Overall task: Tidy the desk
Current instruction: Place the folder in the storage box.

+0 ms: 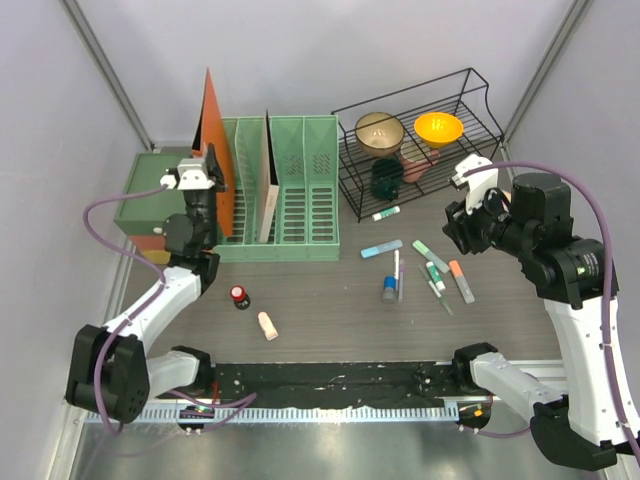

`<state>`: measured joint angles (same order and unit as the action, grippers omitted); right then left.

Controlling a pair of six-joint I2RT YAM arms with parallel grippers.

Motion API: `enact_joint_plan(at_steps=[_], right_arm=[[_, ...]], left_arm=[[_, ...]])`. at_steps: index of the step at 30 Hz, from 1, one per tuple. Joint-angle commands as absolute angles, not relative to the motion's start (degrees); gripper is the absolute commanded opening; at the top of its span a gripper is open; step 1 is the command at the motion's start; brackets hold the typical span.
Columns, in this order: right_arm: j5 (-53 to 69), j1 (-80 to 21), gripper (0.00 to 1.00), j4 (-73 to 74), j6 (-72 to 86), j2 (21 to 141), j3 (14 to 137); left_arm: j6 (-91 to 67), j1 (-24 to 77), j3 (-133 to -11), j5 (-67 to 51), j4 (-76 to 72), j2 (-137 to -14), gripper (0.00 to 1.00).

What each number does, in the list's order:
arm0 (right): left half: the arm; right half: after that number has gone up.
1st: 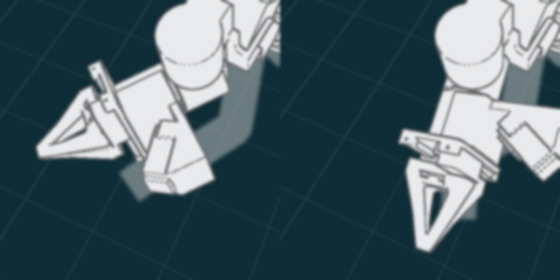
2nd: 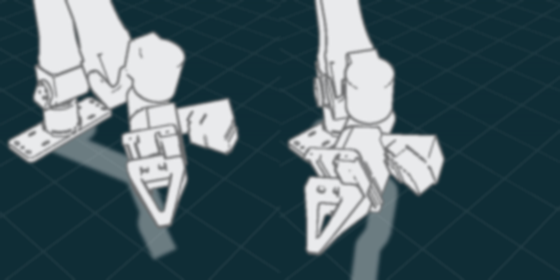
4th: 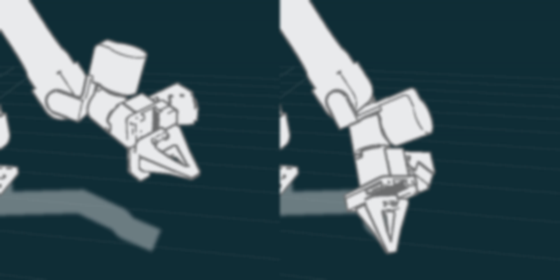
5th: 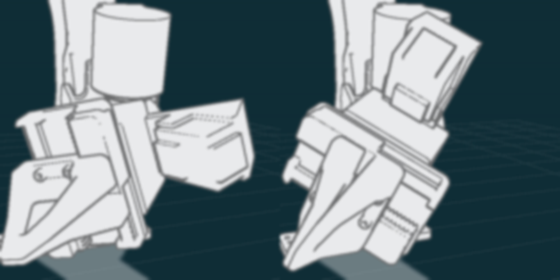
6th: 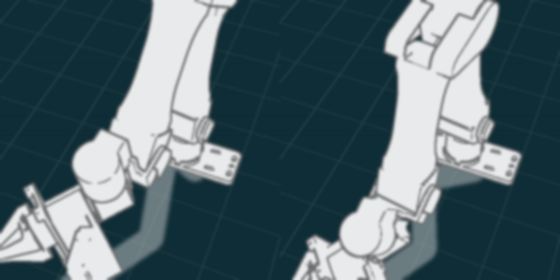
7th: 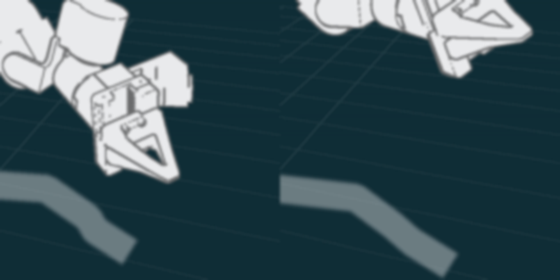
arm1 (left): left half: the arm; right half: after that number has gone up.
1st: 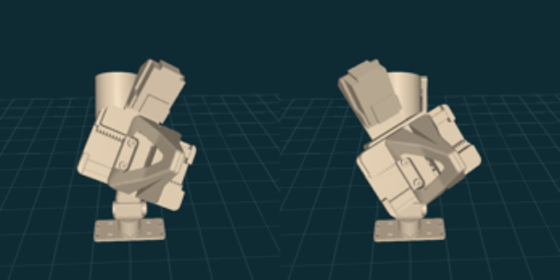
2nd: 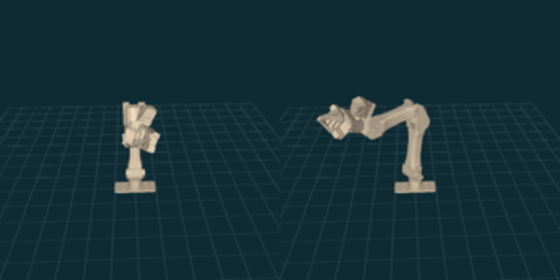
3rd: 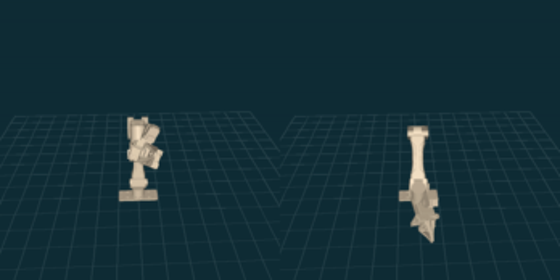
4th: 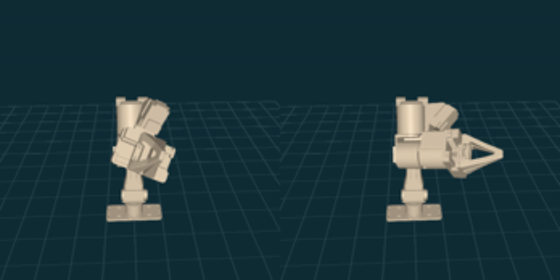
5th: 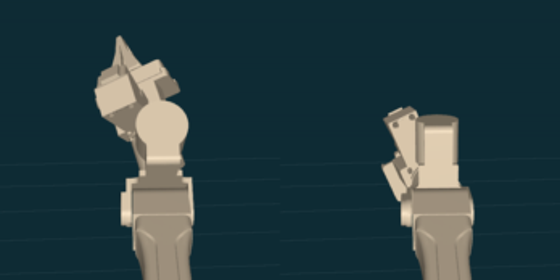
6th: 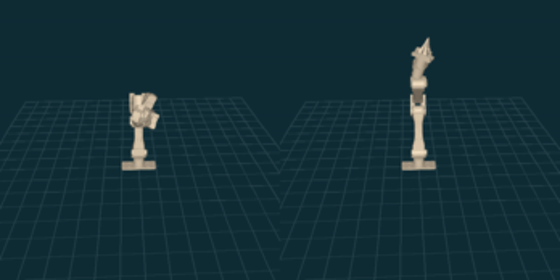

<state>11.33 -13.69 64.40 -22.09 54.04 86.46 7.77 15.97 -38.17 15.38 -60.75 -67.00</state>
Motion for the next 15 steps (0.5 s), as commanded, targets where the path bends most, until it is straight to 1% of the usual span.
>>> enact_joint_plan(at_steps=[1,8,15], right_arm=[[12.48,-13.45,0.43,63.46,-21.71,53.88,86.49],[12.48,-13.36,0.43,63.81,-21.80,53.17,85.96],[12.92,-13.27,0.43,63.72,-21.97,52.91,85.25]], left_arm=[[6.77,15.29,-37.88,14.24,-73.64,-67.50,0.00],[6.50,15.12,-35.95,13.27,-77.95,-69.87,0.00],[6.59,14.94,-34.63,12.13,-79.28,-72.07,0.00]])
